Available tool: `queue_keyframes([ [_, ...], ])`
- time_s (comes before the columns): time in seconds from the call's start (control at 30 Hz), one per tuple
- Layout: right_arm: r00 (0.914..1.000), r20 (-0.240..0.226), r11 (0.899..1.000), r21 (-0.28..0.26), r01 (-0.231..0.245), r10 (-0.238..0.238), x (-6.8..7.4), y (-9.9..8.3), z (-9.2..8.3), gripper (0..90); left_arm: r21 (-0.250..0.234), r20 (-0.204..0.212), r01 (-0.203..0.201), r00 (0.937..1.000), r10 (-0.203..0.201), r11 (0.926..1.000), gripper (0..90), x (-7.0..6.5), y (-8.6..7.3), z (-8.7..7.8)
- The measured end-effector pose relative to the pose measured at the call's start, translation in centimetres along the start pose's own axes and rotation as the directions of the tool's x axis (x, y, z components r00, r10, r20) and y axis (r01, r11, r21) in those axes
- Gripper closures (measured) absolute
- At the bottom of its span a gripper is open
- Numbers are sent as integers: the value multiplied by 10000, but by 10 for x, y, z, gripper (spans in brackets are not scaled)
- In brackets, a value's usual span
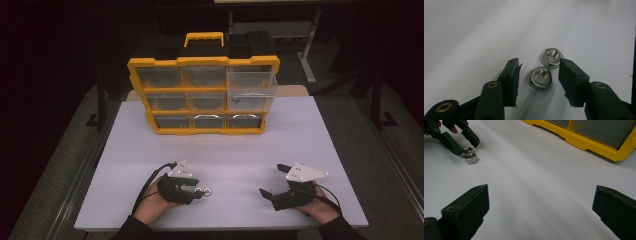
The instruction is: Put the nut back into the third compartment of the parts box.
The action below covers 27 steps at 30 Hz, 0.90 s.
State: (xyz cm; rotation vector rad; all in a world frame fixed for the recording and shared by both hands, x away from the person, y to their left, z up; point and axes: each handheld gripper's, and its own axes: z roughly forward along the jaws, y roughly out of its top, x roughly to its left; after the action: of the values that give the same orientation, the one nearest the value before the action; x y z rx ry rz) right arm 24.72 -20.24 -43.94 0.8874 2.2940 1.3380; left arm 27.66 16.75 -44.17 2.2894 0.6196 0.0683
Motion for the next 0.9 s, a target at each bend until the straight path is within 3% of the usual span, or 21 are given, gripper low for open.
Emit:
queue_keyframes([
  [0.6,10000,-10,10000,42,26,-26,0,0,1,4,513,-195,-522,9984,533,9973,684,0,2,2],
  [0.67,10000,-6,10000,40,32,-32,0,0,1,4,546,-188,-487,9986,498,9973,691,0,2,2],
  [0.7,10000,3,10000,43,53,-53,0,0,1,4,417,-194,-255,9995,263,9988,695,-1,2,3],
  [0.73,10000,-1,10000,37,60,-60,0,0,1,5,674,-178,-510,9985,523,9964,697,1,3,1],
  [0.9,9999,-1,9999,17,109,-109,0,0,1,5,603,-151,-332,9993,342,9976,699,1,4,2],
])
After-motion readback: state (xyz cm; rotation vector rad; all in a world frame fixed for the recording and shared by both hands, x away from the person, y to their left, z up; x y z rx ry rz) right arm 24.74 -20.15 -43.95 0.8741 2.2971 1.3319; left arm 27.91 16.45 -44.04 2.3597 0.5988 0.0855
